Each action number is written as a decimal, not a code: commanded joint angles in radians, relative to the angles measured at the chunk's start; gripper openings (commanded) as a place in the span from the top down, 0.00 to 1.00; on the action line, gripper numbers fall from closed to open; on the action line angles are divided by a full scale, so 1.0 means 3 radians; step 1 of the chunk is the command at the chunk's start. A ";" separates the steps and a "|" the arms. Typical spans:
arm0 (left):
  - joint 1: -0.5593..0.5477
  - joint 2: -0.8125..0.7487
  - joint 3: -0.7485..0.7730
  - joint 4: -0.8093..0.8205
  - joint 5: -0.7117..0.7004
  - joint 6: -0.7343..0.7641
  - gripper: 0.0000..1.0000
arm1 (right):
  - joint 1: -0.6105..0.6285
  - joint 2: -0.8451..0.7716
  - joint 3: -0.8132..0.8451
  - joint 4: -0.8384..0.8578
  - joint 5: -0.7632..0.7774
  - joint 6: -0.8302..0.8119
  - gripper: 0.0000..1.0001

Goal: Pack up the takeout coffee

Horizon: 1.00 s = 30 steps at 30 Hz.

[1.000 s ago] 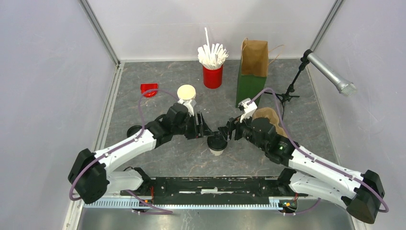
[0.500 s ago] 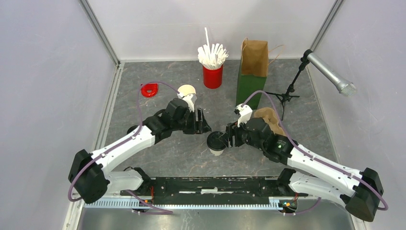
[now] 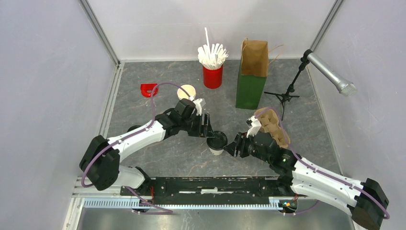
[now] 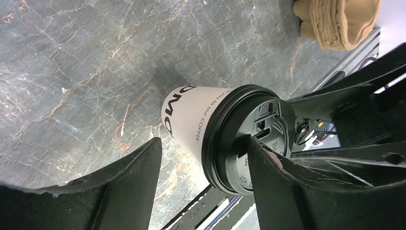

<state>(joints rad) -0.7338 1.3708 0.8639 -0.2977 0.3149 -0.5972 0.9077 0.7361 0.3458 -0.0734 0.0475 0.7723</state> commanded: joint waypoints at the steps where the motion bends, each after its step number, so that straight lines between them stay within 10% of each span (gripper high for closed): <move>1: 0.0012 -0.0008 -0.0048 0.0256 0.0111 0.0091 0.30 | 0.0004 -0.0069 -0.0304 0.0814 -0.0148 0.0471 0.39; 30: -0.0220 -0.0215 -0.0471 0.0297 -0.0492 -0.0729 0.51 | 0.0219 0.0205 -0.0583 0.1519 -0.0079 0.1232 0.32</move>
<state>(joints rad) -0.7792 1.2995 0.7521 -0.1520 0.2375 -0.7860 0.9630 0.7879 0.1913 0.3130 -0.0246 1.0966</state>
